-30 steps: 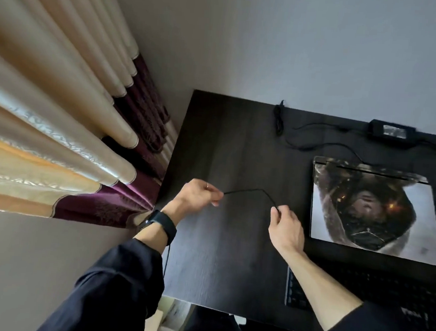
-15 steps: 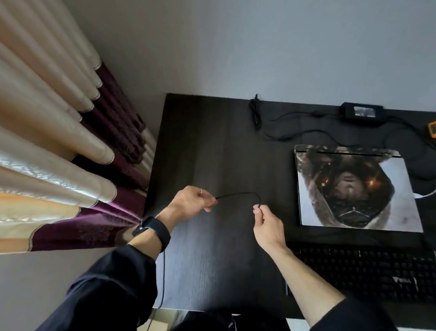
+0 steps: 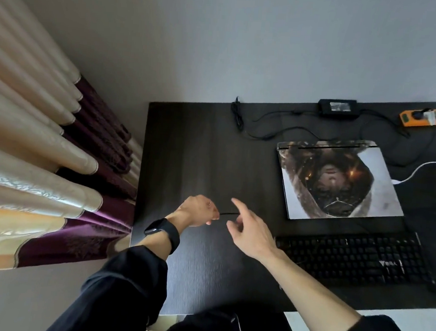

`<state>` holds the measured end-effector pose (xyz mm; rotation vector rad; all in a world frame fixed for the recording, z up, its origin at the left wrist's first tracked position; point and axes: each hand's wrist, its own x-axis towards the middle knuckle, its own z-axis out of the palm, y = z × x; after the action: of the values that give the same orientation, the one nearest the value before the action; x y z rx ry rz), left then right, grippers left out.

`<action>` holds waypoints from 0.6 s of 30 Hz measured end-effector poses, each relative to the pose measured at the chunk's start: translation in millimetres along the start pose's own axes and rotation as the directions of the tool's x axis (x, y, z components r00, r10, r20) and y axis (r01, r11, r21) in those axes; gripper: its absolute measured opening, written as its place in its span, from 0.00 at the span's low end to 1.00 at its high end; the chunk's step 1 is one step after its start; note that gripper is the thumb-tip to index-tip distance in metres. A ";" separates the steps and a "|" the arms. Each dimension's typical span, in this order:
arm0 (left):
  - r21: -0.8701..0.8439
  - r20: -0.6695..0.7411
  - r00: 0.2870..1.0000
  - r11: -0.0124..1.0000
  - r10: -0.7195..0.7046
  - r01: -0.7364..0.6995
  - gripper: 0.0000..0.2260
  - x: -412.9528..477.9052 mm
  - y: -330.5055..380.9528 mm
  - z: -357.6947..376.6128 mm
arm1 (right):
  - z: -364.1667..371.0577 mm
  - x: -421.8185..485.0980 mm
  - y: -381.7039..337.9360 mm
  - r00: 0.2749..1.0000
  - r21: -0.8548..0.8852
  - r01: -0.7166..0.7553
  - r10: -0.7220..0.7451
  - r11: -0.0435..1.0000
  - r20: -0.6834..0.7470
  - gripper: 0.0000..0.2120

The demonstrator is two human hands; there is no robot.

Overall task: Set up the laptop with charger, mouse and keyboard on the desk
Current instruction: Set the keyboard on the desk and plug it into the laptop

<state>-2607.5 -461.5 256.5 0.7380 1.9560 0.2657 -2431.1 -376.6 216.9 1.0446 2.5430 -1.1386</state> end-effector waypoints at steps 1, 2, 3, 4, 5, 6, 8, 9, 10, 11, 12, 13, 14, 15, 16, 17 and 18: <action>-0.009 -0.001 1.000 1.000 0.015 -0.015 0.08 0.6 2.1 0.4 | 1.3 -0.3 -6.2 0.999 -0.023 0.050 -0.050 0.998 0.012 0.21; -0.009 0.005 1.000 1.000 0.029 -0.029 0.08 1.1 3.7 -0.4 | 3.0 0.9 -10.8 0.995 -0.045 0.096 -0.096 0.994 0.005 0.16; -0.016 0.004 0.999 0.999 0.038 -0.038 0.09 0.1 5.1 -2.6 | 3.6 2.1 -14.8 0.991 -0.058 0.133 -0.135 0.989 -0.019 0.13; -0.046 -0.005 0.999 0.998 0.042 -0.043 0.09 -2.6 5.8 -6.3 | 3.1 3.9 -17.6 0.985 -0.064 0.162 -0.165 0.985 -0.051 0.12; -0.105 -0.010 0.999 0.994 0.038 -0.039 0.09 -5.3 4.4 -10.4 | 1.5 7.0 -18.3 0.979 -0.076 0.181 -0.187 0.981 -0.082 0.12; -0.188 -0.009 0.999 0.981 0.035 -0.036 0.10 -9.6 1.7 -15.8 | -1.9 10.4 -18.6 0.970 -0.094 0.199 -0.209 0.976 -0.120 0.12; -0.368 -0.007 1.000 0.929 0.027 -0.028 0.10 -19.9 -10.8 -29.0 | -13.6 19.6 -17.4 0.960 -0.121 0.184 -0.204 0.976 -0.190 0.12; -0.440 -0.017 1.000 0.898 0.025 -0.030 0.10 -25.6 -18.4 -36.2 | -20.9 25.4 -15.6 0.958 -0.111 0.145 -0.167 0.983 -0.231 0.12; -0.499 -0.039 0.999 0.866 0.029 -0.045 0.10 -33.4 -28.0 -45.5 | -27.6 33.8 -15.7 0.954 -0.098 0.099 -0.122 0.990 -0.274 0.12; -0.545 -0.051 0.998 0.836 0.042 -0.063 0.10 -39.7 -36.0 -52.9 | -35.2 40.7 -12.9 0.949 -0.076 0.027 -0.050 0.997 -0.312 0.12; -0.575 -0.068 0.996 0.814 0.052 -0.082 0.11 -48.0 -43.1 -62.9 | -42.8 49.2 -12.5 0.937 -0.043 -0.047 0.029 0.998 -0.349 0.13; -0.585 -0.088 0.995 0.805 0.055 -0.096 0.11 -57.9 -49.1 -74.6 | -50.1 58.6 -13.0 0.918 0.002 -0.127 0.118 0.992 -0.379 0.14; -0.585 -0.099 0.994 0.805 0.054 -0.102 0.11 -66.6 -51.5 -84.7 | -58.6 66.0 -11.5 0.894 0.043 -0.213 0.212 0.976 -0.394 0.15; -0.585 -0.110 0.993 0.804 0.052 -0.107 0.12 -74.3 -51.7 -94.5 | -66.4 71.8 -9.7 0.877 0.060 -0.285 0.286 0.957 -0.387 0.16; -0.592 -0.126 0.990 0.797 0.059 -0.122 0.12 -83.0 -49.7 -103.6 | -71.8 75.7 -9.1 0.873 0.051 -0.329 0.325 0.943 -0.364 0.17; -0.596 -0.149 0.986 0.789 0.071 -0.147 0.12 -91.2 -46.3 -112.1 | -75.5 78.0 -12.4 0.881 0.023 -0.348 0.336 0.937 -0.332 0.17; -0.595 -0.172 0.981 0.785 0.085 -0.172 0.12 -95.7 -40.3 -117.9 | -77.7 77.2 -17.5 0.896 0.001 -0.347 0.331 0.938 -0.297 0.16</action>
<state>-2693.7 -536.1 364.6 0.4248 1.7838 1.0066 -2490.2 -288.6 249.8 1.6739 2.4353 -0.8719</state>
